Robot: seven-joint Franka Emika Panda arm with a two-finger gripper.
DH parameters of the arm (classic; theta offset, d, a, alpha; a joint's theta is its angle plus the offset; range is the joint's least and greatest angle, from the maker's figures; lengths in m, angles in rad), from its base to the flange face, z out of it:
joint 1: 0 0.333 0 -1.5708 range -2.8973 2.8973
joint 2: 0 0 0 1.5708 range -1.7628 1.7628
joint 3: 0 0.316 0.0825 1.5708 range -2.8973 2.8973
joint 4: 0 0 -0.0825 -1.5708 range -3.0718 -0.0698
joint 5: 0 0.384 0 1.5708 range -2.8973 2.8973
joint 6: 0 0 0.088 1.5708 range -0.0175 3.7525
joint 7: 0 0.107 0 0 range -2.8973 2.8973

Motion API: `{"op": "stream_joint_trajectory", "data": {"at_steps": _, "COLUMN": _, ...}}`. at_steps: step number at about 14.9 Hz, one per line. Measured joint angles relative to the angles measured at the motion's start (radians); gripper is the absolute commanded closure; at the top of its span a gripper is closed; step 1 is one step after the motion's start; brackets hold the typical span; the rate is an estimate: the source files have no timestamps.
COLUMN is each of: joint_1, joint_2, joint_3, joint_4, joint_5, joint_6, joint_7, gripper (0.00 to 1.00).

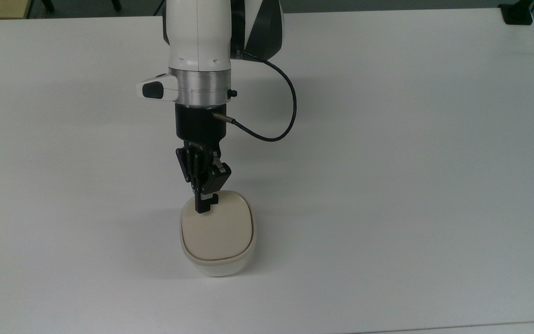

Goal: Close the trash bin
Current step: 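Push the raised lid down over the bin opening with the gripper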

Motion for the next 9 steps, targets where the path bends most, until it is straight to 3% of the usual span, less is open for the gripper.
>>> {"op": "stream_joint_trajectory", "data": {"at_steps": 9, "joint_1": -0.004, "joint_2": -0.003, "joint_3": 0.027, "joint_4": -0.069, "joint_5": -0.001, "joint_6": -0.015, "joint_7": -0.087, "gripper": 1.00}}
